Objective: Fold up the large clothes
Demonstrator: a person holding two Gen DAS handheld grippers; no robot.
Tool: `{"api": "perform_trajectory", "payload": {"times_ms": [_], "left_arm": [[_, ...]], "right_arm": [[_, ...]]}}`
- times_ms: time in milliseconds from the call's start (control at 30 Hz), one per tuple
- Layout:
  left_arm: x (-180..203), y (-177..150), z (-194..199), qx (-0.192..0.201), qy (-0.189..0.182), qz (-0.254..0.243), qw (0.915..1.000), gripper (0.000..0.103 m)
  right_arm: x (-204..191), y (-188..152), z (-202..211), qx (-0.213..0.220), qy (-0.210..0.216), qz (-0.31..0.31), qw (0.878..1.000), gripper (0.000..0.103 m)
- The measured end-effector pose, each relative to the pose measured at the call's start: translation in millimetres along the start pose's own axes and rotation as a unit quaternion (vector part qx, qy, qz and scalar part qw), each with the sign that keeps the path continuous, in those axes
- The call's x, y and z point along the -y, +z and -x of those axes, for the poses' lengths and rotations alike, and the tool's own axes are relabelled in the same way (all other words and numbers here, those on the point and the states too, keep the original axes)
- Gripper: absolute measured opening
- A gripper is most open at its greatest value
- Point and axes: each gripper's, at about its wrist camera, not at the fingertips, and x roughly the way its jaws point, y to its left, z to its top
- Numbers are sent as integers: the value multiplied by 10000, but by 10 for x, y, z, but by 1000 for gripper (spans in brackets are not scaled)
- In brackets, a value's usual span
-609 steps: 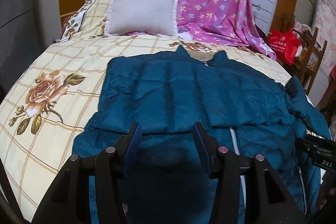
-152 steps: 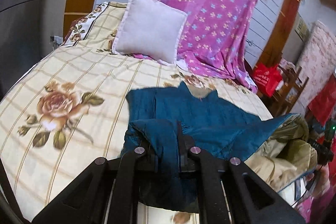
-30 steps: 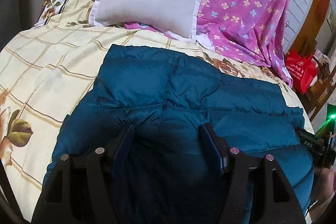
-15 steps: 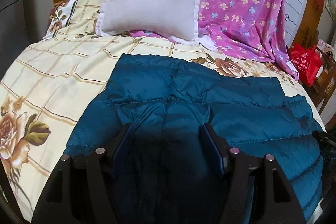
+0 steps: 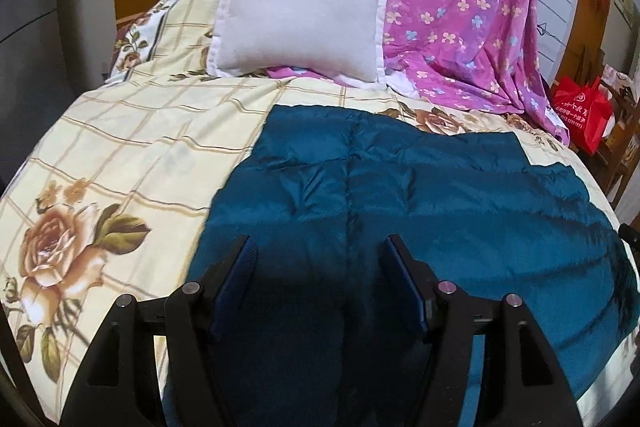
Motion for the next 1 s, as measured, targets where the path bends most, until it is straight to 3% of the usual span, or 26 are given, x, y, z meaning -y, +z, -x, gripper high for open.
{"api": "perform_trajectory", "payload": {"times_ms": [167, 267, 400, 533, 767, 1000], "left_arm": [[-80, -148, 122, 31, 7, 13, 10000, 54], [-156, -267, 149, 2, 16, 80, 10000, 54], [-249, -380, 139, -95, 7, 198, 9998, 54], [-271, -419, 170, -97, -72, 272, 9996, 54], [-368, -484, 238, -112, -276, 529, 9982, 54], [-443, -562, 192, -157, -472, 643, 9967, 54]], "right_arm": [[147, -265, -221, -422, -241, 33, 9988, 91], [233, -381, -326, -473, -127, -184, 9986, 97], [300, -364, -365, -684, -40, -401, 9968, 98], [264, -409, -111, -379, -108, -182, 9991, 98], [228, -502, 282, -28, 349, -88, 9993, 98], [135, -690, -32, -513, 110, 395, 9978, 99]]}}
